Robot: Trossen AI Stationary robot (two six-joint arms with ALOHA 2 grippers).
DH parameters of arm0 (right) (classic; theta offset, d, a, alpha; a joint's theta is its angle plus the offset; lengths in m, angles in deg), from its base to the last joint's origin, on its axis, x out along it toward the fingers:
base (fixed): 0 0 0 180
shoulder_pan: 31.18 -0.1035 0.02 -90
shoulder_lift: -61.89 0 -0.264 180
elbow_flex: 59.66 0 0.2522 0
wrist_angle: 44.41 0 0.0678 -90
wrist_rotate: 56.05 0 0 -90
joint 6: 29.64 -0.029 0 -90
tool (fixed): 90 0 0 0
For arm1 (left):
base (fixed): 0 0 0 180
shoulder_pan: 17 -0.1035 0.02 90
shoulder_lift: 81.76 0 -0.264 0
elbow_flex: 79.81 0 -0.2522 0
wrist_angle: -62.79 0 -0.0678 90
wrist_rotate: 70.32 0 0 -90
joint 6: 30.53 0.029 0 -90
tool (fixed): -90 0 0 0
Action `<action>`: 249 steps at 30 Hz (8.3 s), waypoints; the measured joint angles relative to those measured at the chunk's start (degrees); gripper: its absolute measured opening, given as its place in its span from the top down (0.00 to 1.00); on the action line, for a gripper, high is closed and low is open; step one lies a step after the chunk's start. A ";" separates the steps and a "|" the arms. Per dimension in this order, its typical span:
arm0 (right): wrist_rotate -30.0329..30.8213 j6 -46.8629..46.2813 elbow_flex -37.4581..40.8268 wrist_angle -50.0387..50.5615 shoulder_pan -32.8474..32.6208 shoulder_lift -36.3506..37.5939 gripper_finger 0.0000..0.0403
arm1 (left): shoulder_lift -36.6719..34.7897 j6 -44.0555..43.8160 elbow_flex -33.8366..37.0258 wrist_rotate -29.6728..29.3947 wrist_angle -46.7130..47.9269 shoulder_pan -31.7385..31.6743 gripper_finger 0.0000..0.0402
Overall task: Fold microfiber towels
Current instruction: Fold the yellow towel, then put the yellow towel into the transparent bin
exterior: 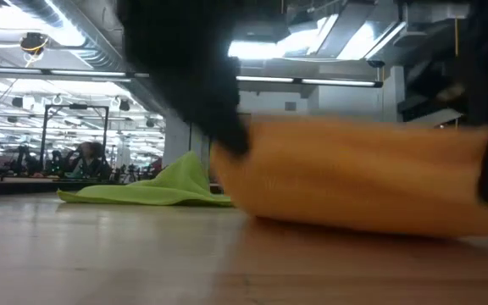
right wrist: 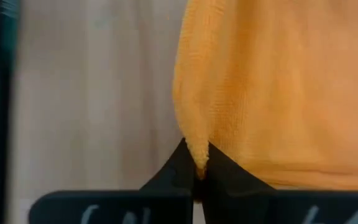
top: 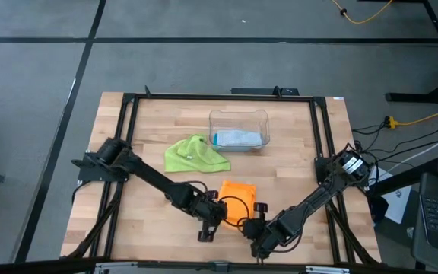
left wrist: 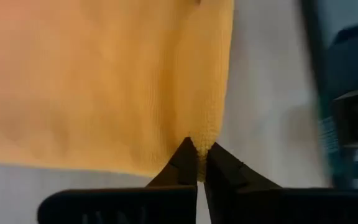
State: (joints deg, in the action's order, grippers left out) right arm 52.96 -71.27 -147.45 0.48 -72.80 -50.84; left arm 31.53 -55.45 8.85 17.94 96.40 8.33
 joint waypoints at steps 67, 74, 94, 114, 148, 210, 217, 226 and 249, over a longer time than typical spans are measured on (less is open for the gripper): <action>5.43 -10.86 2.18 7.93 5.46 0.24 0.82 | 2.41 -6.04 -0.34 -10.23 11.16 -3.69 0.88; 5.30 -13.94 1.21 13.53 5.36 0.24 0.85 | 2.41 -6.11 -0.32 -10.82 10.53 -3.69 0.87; 12.01 -2.46 -7.82 9.81 1.57 0.22 0.97 | 2.41 -6.21 -0.26 -10.86 10.36 -3.69 0.87; 3.43 -5.46 15.12 -25.61 8.95 0.69 0.99 | 2.41 -6.00 -0.26 -12.52 10.30 -3.64 0.87; 2.96 6.94 12.87 -26.18 8.98 4.94 0.97 | -12.59 -9.98 -0.26 -22.10 25.94 -2.51 0.65; 5.86 17.92 -8.28 6.71 8.18 2.19 0.57 | -20.83 -20.09 -0.30 -32.35 39.48 7.79 0.65; -1.66 17.92 -4.26 3.36 8.09 2.16 0.57 | -20.83 -20.00 -0.30 -33.72 39.46 7.79 0.65; -7.84 26.49 -2.94 -5.04 8.07 2.16 0.57 | -20.78 -19.99 -0.29 -34.63 39.41 7.80 0.65; -5.10 19.36 -2.94 -7.37 8.52 2.16 0.37 | -20.78 -20.02 -0.28 -35.35 36.98 7.79 0.65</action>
State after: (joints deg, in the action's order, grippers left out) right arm 47.86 -51.91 -150.39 -6.90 -64.28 -48.67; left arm 10.75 -75.47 8.57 -17.41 133.38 16.13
